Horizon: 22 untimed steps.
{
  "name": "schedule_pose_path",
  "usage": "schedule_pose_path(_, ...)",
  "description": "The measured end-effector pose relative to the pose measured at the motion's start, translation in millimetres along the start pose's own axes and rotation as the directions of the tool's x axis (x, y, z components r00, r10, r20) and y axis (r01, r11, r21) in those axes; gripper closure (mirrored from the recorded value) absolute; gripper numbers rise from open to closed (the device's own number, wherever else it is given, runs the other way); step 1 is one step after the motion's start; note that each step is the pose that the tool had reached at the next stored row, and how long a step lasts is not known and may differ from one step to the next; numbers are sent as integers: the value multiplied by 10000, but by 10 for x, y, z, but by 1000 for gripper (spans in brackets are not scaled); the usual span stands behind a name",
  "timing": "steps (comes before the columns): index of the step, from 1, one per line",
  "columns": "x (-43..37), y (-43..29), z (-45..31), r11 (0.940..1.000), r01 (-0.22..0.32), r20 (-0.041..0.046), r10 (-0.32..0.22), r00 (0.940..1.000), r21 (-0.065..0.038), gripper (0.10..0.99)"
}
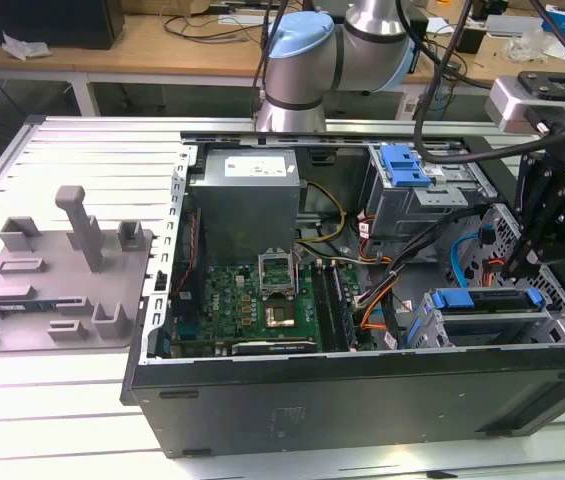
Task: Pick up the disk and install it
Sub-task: 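Insert the first disk wire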
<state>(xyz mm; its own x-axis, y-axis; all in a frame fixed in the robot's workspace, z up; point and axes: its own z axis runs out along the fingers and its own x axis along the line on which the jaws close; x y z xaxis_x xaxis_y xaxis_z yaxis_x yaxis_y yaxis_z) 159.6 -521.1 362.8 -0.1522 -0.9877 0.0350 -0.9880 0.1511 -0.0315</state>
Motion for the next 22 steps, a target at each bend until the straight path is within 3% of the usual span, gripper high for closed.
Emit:
schedule_pose_path(5, 3, 0, 0, 10000, 4, 5, -4, 10000, -6, 922)
schedule_pose_path(6, 3, -2, 1, 10000, 9, -9, -9, 10000, -31, 922)
schedule_pose_path(8, 3, -6, 2, 9998, 60, -93, -62, 9999, -184, 922)
schedule_pose_path(10, 2, -7, 3, 9997, 97, -121, -100, 9999, -240, 922)
schedule_pose_path(22, -4, -46, 6, 9996, 125, -123, -128, 9998, -240, 922)
